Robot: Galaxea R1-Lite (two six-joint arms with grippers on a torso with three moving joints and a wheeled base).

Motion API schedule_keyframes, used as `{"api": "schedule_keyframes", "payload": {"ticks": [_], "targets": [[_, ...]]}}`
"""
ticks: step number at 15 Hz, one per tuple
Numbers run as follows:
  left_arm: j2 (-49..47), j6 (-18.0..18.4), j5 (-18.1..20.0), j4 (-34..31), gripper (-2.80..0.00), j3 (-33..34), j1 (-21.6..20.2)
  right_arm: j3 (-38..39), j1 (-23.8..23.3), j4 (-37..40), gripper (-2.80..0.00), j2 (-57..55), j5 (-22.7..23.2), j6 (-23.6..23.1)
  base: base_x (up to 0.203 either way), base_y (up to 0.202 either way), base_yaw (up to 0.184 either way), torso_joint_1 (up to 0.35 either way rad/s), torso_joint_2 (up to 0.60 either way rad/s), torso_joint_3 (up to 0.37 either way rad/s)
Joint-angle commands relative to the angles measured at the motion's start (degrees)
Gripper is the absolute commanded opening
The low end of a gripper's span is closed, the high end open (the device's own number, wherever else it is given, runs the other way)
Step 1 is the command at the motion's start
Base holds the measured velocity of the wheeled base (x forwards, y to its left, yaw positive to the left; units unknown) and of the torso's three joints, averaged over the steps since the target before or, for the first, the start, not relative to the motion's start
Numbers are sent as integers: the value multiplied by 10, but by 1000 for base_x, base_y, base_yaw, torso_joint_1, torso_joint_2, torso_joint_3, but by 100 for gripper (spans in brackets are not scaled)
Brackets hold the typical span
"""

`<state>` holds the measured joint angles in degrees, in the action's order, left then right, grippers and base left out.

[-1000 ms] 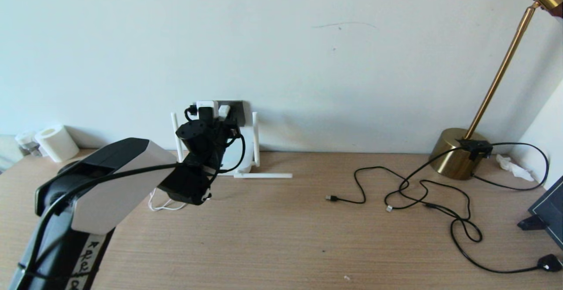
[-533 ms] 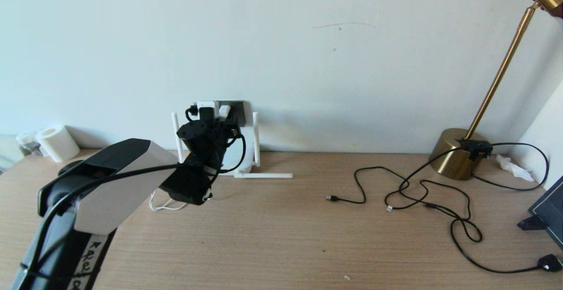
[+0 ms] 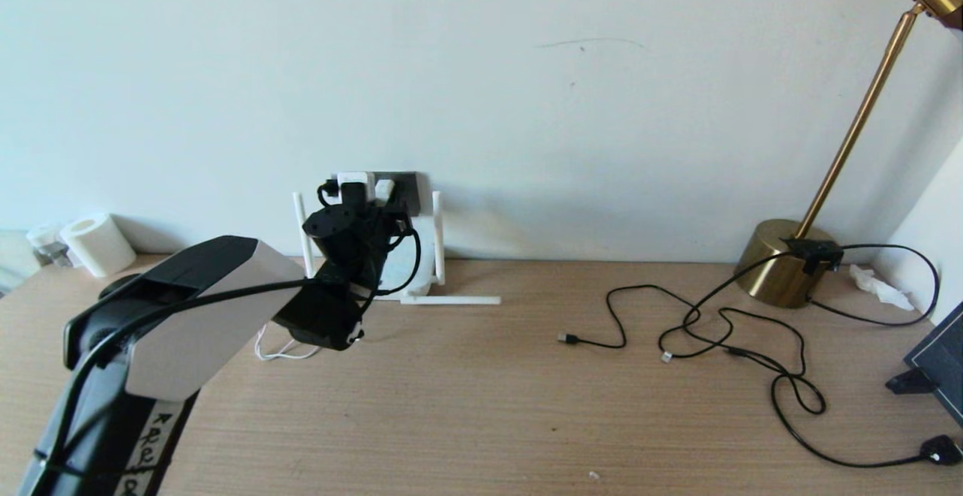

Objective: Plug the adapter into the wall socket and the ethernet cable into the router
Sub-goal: Plug plug into socket

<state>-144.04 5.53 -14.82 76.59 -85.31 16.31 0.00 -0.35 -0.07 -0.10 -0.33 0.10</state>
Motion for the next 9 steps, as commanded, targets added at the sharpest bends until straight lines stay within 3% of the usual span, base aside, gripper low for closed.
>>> {"api": "schedule_keyframes", "payload": {"ticks": [1,8,9], "targets": [[7,0,0,8,-280,2,1,0,0,0,-280,0,0,0,0,0,0,0,0,0],[10,1,-10,7,-280,9,3,0,1,0,-280,0,0,0,0,0,0,0,0,0],[7,1,-10,7,0,8,3,0,0,0,-280,0,0,0,0,0,0,0,0,0]]}}
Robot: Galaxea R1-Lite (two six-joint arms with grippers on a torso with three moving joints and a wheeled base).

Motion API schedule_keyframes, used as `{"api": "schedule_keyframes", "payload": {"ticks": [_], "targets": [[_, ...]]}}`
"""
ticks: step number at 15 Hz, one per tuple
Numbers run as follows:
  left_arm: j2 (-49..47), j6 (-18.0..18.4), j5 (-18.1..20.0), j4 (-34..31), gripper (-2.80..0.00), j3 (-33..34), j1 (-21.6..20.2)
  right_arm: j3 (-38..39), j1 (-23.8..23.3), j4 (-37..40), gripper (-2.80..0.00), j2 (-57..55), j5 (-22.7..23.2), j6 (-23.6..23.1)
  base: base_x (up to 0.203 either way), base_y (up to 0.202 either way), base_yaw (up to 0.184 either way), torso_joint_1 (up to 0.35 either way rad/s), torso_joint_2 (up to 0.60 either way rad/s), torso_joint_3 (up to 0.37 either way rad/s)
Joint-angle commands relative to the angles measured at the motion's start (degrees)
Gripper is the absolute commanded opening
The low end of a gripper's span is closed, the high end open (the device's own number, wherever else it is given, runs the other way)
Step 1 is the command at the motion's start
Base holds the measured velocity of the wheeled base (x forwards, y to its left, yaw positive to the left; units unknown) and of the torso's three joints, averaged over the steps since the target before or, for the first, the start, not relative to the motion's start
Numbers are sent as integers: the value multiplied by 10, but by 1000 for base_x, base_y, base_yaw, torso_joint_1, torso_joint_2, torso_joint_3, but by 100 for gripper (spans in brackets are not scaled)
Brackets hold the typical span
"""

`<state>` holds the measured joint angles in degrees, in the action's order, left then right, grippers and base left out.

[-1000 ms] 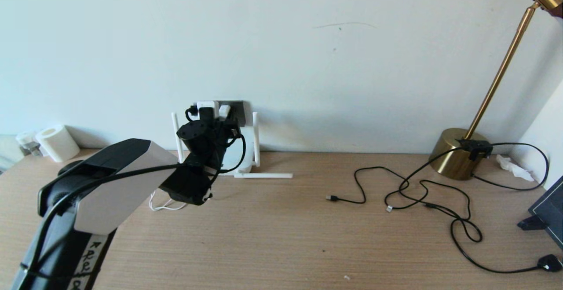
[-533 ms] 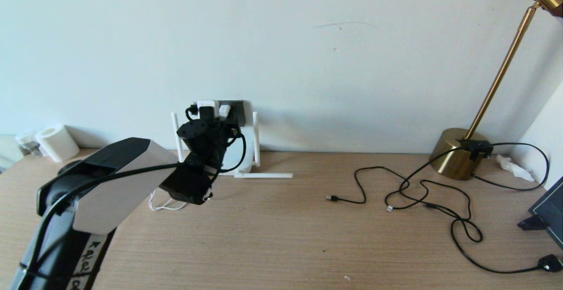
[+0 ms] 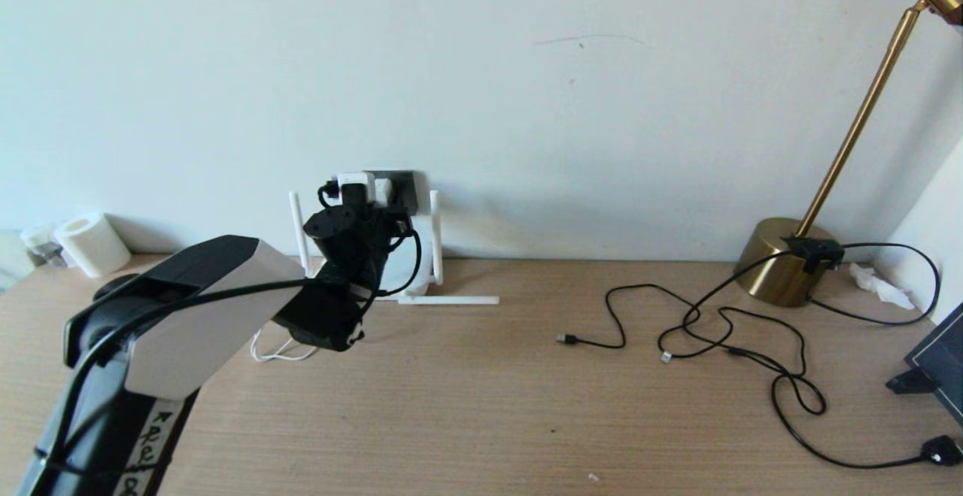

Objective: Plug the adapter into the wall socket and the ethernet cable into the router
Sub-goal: Plug plug into socket, then pick up cable

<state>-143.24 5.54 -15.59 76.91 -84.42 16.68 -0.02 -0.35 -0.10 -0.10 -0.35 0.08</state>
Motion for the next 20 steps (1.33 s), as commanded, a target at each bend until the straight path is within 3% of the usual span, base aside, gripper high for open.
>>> {"api": "schedule_keyframes", "payload": {"ticks": [1,8,15,20], "targets": [[-1,0,-1,4,0,-1,0,0,0,0,-280,0,0,0,0,0,0,0,0,0],[25,-1,-5,17,0,34,6,0,0,0,-280,0,0,0,0,0,0,0,0,0],[164,2,-3,44,0,174,40,0,0,0,-280,0,0,0,0,0,0,0,0,0],[337,13,0,21,0,322,63,0,0,0,-280,0,0,0,0,0,0,0,0,0]]}}
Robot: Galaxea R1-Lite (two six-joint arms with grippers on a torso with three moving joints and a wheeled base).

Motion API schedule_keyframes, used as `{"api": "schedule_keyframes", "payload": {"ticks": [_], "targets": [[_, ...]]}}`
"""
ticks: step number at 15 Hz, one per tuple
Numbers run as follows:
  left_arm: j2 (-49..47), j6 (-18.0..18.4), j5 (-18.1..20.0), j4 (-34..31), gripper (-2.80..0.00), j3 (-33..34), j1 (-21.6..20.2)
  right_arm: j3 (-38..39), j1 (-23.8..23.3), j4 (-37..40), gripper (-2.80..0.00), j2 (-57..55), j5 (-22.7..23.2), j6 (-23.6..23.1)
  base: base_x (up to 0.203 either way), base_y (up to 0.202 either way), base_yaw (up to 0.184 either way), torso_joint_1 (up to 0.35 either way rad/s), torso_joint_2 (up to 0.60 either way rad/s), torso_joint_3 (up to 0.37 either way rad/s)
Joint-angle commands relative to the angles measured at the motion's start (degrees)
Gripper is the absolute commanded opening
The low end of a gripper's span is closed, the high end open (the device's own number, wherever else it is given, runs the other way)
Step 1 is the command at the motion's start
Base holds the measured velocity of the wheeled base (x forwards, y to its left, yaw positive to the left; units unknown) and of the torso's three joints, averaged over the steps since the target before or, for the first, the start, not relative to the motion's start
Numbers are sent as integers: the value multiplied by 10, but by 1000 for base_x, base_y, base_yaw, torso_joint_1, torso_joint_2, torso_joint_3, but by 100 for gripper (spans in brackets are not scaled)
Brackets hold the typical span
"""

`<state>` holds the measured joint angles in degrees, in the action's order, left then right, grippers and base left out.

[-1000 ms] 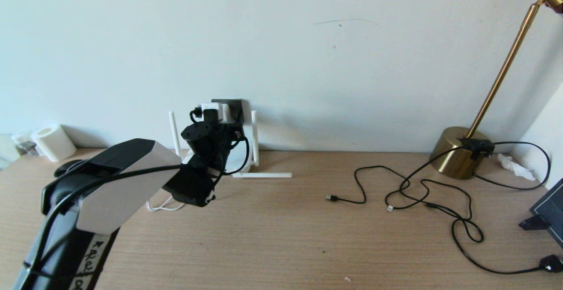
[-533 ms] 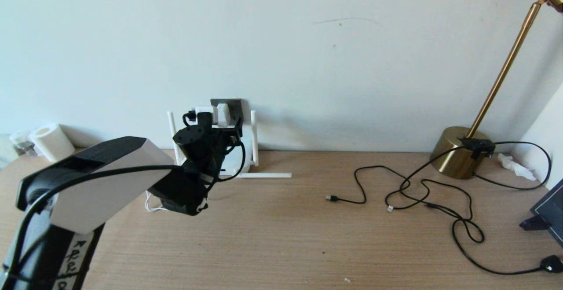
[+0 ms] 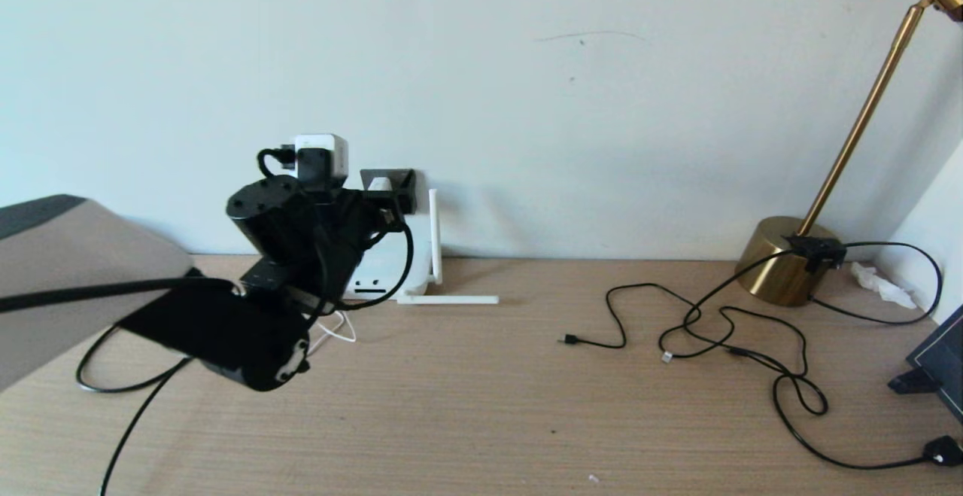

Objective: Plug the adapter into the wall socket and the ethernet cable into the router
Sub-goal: Pick up cable

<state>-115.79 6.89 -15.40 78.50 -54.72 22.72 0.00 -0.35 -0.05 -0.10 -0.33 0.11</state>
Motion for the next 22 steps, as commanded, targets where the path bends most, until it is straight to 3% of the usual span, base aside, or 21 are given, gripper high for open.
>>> {"api": "schedule_keyframes", "payload": {"ticks": [1,3,5,7,8,11,13,14,15,16,19,20,22], "targets": [[99,4,1,3,-280,60,3,0,0,0,-280,0,0,0,0,0,0,0,0,0],[186,21,23,-7,-280,143,2,0,0,0,-280,0,0,0,0,0,0,0,0,0],[291,44,70,-47,-280,220,2,0,0,0,-280,0,0,0,0,0,0,0,0,0],[409,64,132,-171,-280,265,2,0,0,0,-280,0,0,0,0,0,0,0,0,0],[462,75,165,-291,-280,272,2,0,0,0,-280,0,0,0,0,0,0,0,0,0],[576,144,242,-762,-280,240,5,0,0,0,-280,0,0,0,0,0,0,0,0,0],[623,247,268,-1045,-280,208,13,0,0,0,-280,0,0,0,0,0,0,0,0,0],[629,334,268,-1126,-280,202,16,0,0,0,-280,0,0,0,0,0,0,0,0,0],[619,410,254,-1167,-280,199,19,0,0,0,-280,0,0,0,0,0,0,0,0,0],[590,445,236,-1161,-280,198,20,0,0,0,-280,0,0,0,0,0,0,0,0,0],[521,474,212,-1064,-280,221,25,0,0,0,-280,0,0,0,0,0,0,0,0,0],[510,476,212,-1059,0,226,26,0,0,0,-280,0,0,0,0,0,0,0,0,0],[482,477,213,-1054,0,231,26,0,0,0,-280,0,0,0,0,0,0,0,0,0]]}}
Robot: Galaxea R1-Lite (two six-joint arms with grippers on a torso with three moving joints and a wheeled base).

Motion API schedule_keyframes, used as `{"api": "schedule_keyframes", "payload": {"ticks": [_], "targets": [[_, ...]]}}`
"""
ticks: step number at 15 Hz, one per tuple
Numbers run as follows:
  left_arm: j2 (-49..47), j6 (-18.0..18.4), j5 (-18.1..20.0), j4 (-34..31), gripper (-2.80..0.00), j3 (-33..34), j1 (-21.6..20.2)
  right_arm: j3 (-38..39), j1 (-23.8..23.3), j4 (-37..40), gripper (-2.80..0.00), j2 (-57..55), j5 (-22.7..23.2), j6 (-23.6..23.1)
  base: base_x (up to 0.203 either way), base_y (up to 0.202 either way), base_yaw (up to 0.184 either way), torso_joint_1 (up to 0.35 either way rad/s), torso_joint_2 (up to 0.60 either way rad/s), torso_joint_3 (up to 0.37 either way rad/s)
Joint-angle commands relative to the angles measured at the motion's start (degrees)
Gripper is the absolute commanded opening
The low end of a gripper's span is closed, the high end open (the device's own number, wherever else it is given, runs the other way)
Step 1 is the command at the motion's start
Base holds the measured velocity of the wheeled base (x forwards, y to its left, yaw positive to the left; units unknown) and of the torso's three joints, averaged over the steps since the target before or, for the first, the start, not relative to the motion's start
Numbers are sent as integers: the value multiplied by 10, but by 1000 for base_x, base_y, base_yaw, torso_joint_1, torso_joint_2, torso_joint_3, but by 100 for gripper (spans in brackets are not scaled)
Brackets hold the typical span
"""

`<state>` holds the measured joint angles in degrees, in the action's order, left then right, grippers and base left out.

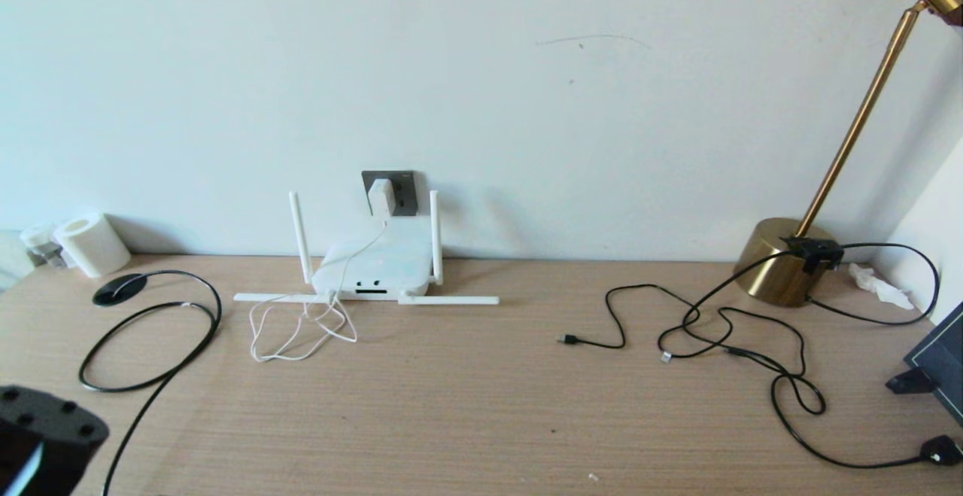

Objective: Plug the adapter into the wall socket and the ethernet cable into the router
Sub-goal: Pick up cable

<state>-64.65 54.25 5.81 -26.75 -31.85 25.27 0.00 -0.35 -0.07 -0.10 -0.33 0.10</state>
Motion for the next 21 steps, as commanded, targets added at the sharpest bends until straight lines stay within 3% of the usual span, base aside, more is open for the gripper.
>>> {"api": "schedule_keyframes", "payload": {"ticks": [1,5,10,14,21], "targets": [[-45,3,0,4,0,2,0,0,0,0,-280,0,0,0,0,0,0,0,0,0],[-127,2,-2,66,0,3,-3,0,0,0,-280,0,0,0,0,0,0,0,0,0],[-189,1,0,76,0,0,-38,0,1,0,-280,0,0,0,0,0,0,0,0,0],[-236,0,1,119,0,-1,-54,0,0,0,-280,0,0,0,0,0,0,0,0,0],[-263,0,1,121,0,-1,-57,0,0,0,-280,0,0,0,0,0,0,0,0,0]]}}
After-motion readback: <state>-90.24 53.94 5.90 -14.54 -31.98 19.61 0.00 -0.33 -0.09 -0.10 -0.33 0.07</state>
